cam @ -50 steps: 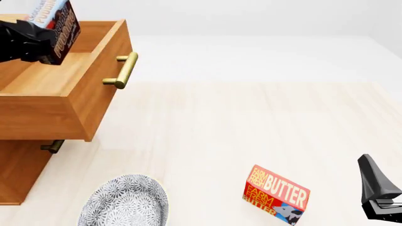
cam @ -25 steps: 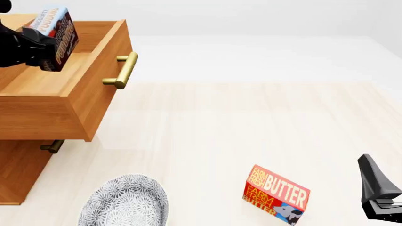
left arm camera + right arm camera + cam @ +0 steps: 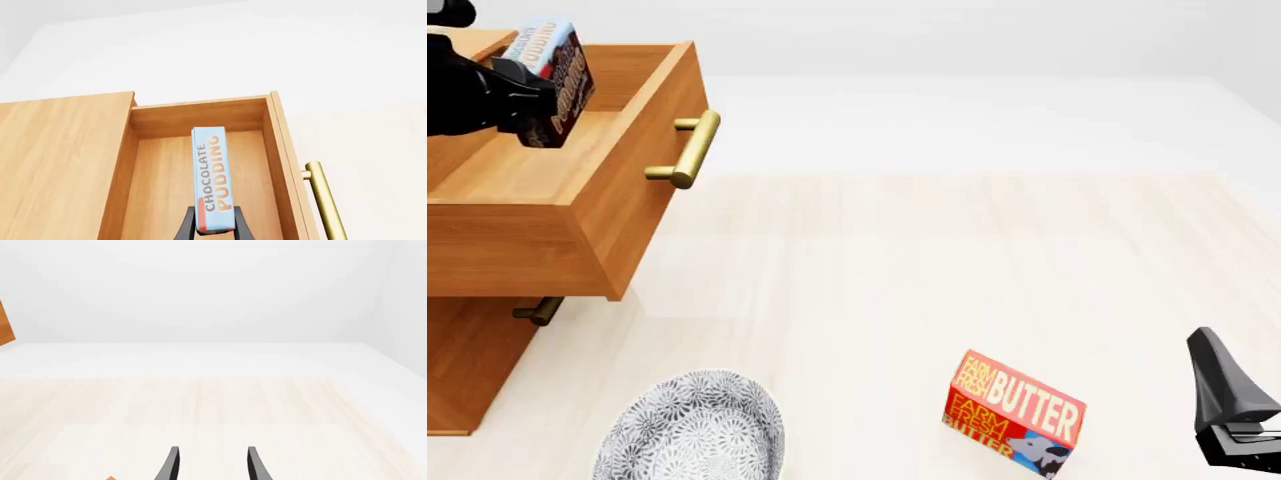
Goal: Put the chocolate pudding in the top drawer of the cabinet and close it.
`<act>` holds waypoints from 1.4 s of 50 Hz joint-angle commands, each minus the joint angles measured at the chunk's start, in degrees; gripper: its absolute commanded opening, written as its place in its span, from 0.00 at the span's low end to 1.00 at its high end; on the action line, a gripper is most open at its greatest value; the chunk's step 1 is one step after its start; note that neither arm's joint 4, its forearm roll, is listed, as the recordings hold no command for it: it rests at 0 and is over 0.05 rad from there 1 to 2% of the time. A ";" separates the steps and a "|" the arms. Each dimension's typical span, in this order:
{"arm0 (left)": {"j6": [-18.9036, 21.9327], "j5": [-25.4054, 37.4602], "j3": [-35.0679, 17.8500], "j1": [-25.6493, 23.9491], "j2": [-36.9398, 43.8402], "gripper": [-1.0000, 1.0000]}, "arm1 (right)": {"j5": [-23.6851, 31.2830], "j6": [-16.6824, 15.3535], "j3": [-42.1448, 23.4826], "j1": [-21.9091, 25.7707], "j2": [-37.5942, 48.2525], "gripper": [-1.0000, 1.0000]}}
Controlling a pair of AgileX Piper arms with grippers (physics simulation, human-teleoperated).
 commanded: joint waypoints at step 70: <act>-0.68 -5.51 1.58 2.64 8.36 1.00 | 0.00 0.01 0.00 -0.01 0.00 1.00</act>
